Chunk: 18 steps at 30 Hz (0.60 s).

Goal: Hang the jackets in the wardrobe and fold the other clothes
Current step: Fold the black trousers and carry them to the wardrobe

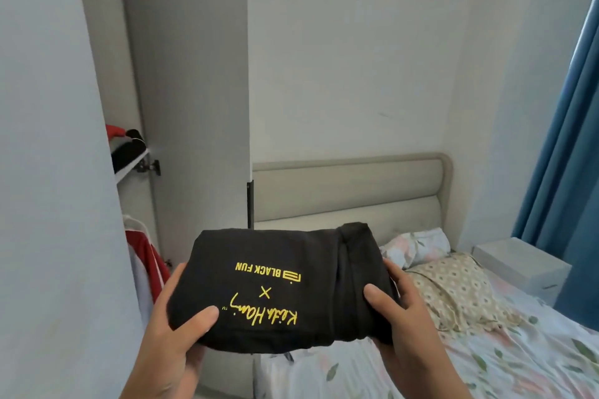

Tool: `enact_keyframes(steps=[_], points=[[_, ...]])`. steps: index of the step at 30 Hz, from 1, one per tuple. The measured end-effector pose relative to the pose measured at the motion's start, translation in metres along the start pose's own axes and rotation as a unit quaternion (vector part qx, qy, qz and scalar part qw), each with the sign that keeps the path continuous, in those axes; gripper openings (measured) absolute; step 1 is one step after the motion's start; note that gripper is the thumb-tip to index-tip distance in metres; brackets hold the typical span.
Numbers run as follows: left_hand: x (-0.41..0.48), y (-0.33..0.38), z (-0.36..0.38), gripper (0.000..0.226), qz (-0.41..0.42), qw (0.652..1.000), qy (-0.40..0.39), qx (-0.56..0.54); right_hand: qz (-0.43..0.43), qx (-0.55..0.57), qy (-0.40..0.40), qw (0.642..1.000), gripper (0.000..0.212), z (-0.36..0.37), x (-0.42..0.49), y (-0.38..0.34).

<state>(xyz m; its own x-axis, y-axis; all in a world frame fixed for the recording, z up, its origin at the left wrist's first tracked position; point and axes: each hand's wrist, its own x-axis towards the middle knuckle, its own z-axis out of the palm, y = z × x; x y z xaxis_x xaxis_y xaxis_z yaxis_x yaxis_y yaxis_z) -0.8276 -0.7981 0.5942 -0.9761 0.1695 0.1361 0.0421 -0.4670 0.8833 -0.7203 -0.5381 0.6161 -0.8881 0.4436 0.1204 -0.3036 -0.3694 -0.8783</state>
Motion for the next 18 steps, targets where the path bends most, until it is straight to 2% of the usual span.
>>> enact_keyframes(steps=[8, 15, 18], points=[[0.051, 0.002, -0.023, 0.073, 0.021, 0.997, 0.053, -0.043, -0.006, 0.021, -0.048, 0.999, 0.068, 0.034, 0.057, 0.018], [0.12, 0.005, -0.026, 0.06, 0.078, 0.991, 0.098, -0.046, -0.03, 0.031, -0.081, 0.996, 0.074, 0.062, 0.13, 0.031], [0.155, 0.0, -0.026, 0.077, 0.095, 0.988, 0.117, -0.027, -0.034, 0.021, -0.102, 0.994, 0.078, 0.066, 0.169, 0.039]])
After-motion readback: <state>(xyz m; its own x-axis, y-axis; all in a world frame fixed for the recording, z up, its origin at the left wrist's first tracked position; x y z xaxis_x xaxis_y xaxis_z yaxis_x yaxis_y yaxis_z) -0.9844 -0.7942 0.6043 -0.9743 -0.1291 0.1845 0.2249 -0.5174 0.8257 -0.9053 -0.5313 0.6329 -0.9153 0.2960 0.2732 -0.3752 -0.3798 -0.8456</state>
